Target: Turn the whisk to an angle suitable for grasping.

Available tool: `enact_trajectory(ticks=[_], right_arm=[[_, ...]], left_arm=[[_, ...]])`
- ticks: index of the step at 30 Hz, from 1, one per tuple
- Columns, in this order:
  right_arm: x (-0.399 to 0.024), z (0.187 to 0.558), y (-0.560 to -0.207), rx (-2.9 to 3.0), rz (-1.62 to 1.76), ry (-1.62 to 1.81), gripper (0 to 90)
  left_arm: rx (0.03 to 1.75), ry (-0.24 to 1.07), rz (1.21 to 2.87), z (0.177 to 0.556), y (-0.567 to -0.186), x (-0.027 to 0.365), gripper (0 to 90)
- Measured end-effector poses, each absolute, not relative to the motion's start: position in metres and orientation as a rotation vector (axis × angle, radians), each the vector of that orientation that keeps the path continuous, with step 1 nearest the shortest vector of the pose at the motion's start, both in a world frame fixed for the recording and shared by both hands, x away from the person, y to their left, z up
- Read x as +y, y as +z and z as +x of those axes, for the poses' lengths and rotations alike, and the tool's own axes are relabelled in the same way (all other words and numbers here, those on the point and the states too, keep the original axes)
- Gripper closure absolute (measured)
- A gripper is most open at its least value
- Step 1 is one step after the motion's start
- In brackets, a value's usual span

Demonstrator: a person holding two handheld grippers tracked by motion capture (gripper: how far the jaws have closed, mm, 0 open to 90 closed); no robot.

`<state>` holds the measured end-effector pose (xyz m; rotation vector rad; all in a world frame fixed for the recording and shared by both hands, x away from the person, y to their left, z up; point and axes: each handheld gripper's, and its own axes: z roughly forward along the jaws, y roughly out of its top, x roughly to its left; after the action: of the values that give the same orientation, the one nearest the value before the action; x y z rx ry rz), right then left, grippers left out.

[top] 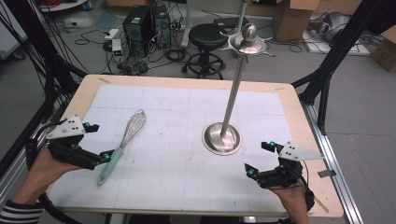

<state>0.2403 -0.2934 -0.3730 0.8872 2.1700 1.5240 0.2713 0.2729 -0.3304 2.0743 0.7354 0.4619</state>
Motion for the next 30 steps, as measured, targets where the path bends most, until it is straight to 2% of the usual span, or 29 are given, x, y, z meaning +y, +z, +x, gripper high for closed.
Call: enact_trajectory(ticks=[15, 22, 30], right_arm=[[-0.291, 0.239, -0.372, 2.188, 0.885, 1.510, 0.5], [-0.293, 0.239, -0.372, 2.180, 0.880, 1.515, 0.5], [-0.293, 0.239, -0.371, 2.176, 0.879, 1.517, 0.5]], left_arm=[[0.819, 0.337, 2.232, 0.304, -0.346, 0.264, 1.8], [0.763, 0.255, 2.321, 0.314, -0.357, 0.258, 1.8], [0.781, 0.229, 2.372, 0.323, -0.366, 0.257, 1.9]])
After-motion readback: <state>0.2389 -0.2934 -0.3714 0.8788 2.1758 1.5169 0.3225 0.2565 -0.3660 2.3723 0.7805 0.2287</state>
